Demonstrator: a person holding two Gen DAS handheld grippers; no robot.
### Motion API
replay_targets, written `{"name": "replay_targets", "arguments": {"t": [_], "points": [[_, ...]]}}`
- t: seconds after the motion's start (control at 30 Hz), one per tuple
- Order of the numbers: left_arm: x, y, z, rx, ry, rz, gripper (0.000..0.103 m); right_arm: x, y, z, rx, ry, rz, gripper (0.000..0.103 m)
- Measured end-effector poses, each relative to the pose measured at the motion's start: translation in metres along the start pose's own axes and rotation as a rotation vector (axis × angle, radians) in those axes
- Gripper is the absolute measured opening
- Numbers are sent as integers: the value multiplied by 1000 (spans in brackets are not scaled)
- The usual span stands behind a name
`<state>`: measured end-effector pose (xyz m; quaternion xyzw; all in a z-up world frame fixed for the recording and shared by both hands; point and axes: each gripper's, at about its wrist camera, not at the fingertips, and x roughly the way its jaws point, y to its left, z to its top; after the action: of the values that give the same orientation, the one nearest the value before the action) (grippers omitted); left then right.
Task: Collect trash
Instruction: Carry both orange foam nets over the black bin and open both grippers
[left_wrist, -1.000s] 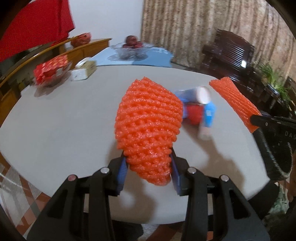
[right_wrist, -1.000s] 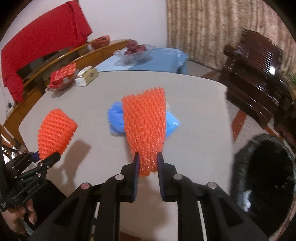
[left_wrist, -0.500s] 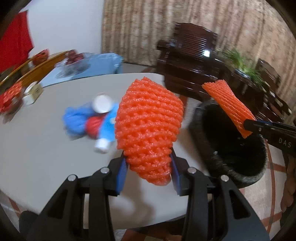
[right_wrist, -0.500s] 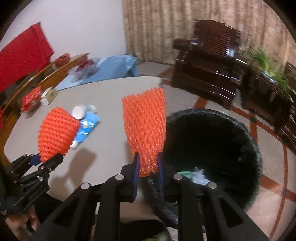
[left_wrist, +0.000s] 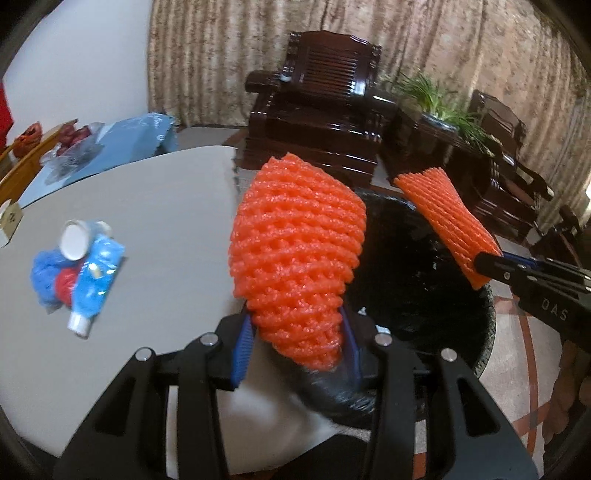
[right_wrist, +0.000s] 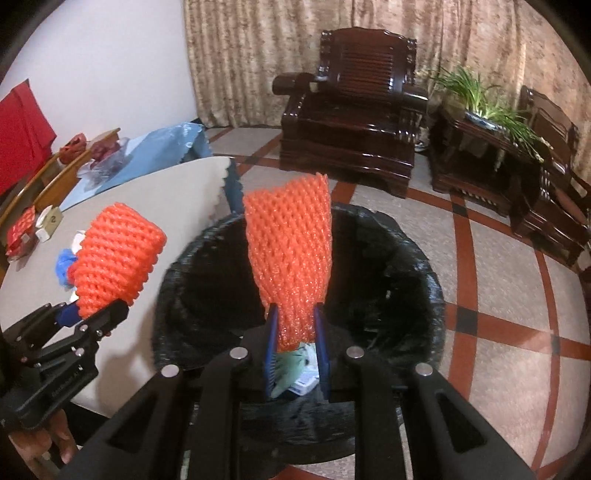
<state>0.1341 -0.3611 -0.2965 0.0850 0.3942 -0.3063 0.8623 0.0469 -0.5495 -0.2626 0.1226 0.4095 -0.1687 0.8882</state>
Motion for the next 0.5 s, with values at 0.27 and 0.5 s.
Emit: {"name": "replay_targets", "arguments": {"t": [0.27, 0.5], "points": [[44, -24, -7, 45, 68, -19, 65, 22, -31, -12, 40, 42, -38, 34], [46, -9, -18, 55, 76, -4, 79, 31, -28, -21, 37, 66, -48, 44]]}}
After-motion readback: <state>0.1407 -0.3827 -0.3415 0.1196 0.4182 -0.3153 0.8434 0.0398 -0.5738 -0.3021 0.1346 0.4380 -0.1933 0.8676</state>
